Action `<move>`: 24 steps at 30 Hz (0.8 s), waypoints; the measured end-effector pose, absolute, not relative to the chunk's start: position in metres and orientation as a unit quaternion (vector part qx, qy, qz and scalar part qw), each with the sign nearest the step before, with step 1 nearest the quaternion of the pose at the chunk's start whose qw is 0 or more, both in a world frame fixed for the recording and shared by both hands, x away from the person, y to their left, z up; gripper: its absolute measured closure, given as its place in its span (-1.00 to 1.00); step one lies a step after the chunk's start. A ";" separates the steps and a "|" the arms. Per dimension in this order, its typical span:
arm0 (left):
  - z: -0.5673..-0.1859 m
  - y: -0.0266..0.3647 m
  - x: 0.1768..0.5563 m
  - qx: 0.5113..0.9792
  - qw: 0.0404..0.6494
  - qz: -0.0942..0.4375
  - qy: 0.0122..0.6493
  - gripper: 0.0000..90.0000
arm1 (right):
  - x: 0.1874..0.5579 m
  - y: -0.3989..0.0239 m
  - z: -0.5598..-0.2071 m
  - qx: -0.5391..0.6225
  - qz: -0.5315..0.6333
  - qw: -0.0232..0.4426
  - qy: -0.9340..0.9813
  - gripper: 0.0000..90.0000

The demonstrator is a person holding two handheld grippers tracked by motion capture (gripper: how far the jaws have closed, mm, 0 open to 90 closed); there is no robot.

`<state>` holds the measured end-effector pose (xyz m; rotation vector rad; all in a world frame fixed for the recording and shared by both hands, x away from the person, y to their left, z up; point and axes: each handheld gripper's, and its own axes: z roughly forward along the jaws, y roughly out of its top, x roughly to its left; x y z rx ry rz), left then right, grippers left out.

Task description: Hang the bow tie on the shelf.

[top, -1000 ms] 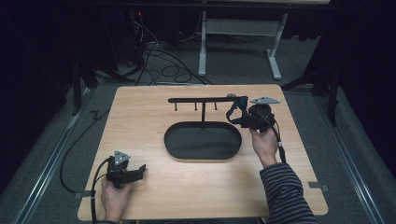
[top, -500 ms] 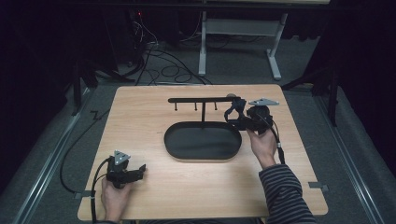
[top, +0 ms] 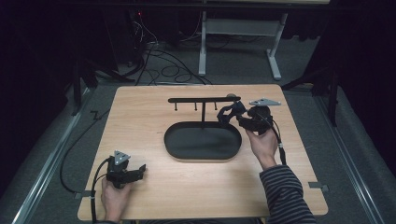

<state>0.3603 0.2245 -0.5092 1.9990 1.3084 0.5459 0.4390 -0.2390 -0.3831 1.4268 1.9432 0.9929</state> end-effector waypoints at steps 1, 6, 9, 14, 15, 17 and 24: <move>-0.509 0.224 0.360 0.768 0.338 0.210 0.502 -0.65 | 0.439 -0.239 -0.383 0.526 0.369 0.264 0.719 0.12; -0.509 0.224 0.360 0.767 0.339 0.210 0.502 -0.66 | 0.435 -0.242 -0.380 0.522 0.374 0.261 0.720 0.12; -0.509 0.224 0.360 0.767 0.339 0.210 0.502 -0.65 | 0.432 -0.246 -0.377 0.517 0.382 0.259 0.721 0.15; -0.509 0.224 0.360 0.768 0.339 0.209 0.502 -0.65 | 0.423 -0.256 -0.373 0.520 0.388 0.260 0.715 0.19; -0.509 0.224 0.360 0.767 0.339 0.210 0.502 -0.66 | 0.421 -0.259 -0.371 0.520 0.390 0.260 0.714 0.19; -0.509 0.225 0.360 0.768 0.338 0.209 0.502 -0.66 | 0.417 -0.264 -0.369 0.520 0.395 0.260 0.712 0.19; -0.509 0.225 0.360 0.768 0.338 0.209 0.502 -0.66 | 0.402 -0.279 -0.364 0.519 0.407 0.263 0.705 0.19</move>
